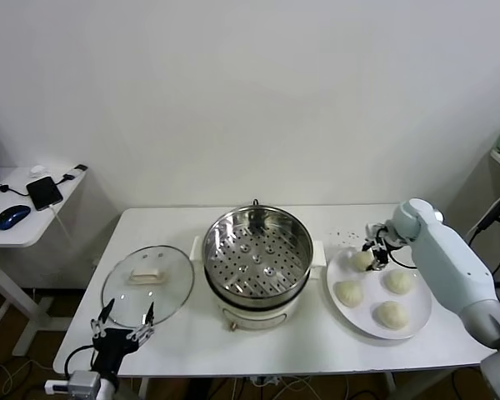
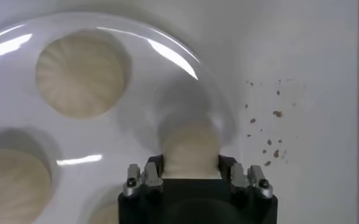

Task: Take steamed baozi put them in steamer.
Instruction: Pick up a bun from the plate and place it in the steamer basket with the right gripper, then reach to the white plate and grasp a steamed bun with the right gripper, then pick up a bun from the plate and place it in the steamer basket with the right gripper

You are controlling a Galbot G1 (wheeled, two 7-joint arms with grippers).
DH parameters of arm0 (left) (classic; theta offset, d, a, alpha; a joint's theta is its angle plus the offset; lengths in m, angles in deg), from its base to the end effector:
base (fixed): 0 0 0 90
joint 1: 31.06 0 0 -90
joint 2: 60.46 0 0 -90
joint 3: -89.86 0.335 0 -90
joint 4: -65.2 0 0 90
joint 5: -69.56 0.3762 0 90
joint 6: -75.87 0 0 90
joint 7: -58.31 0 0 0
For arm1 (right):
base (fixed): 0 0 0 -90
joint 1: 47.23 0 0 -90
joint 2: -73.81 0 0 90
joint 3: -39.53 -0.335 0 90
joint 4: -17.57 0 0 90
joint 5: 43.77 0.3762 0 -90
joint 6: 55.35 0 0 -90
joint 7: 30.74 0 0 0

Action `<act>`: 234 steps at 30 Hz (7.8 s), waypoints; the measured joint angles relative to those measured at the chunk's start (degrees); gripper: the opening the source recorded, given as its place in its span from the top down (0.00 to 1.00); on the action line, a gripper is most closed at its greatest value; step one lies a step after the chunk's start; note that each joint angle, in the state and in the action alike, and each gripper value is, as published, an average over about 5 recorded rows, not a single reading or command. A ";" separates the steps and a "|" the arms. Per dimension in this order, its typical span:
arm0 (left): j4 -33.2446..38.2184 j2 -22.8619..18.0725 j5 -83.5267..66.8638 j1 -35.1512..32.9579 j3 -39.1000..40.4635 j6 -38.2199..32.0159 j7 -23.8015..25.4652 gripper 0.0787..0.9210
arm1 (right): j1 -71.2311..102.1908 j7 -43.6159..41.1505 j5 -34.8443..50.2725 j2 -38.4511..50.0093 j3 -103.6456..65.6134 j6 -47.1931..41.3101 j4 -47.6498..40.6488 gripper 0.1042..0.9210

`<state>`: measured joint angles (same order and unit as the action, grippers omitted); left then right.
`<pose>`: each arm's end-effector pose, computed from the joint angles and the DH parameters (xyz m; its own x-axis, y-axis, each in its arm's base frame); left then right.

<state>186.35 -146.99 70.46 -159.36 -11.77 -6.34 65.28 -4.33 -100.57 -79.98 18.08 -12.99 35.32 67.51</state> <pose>0.1631 0.0733 -0.3023 -0.9651 -0.0433 0.2584 -0.0023 0.9877 0.1566 0.5772 -0.1802 -0.2244 -0.2518 -0.0900 0.9636 -0.9674 -0.0033 -0.2531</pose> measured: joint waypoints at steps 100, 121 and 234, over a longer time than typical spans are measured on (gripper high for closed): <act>-0.80 -1.67 1.44 1.81 -0.14 -0.19 -1.16 0.12 | -35.58 -13.24 33.34 -13.10 34.12 14.25 0.57 0.12; 0.38 -1.15 -1.13 0.79 0.99 1.30 -1.10 0.12 | -24.16 -10.76 32.23 10.97 31.11 -13.90 20.92 0.12; -0.64 -1.46 1.42 4.56 1.36 3.48 -0.82 0.12 | -43.35 -6.94 49.69 -8.54 55.27 -34.54 21.29 0.43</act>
<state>185.71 -148.45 71.88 -154.81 -10.41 -2.86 64.46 -47.68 -107.51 -30.29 9.54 42.27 0.78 88.80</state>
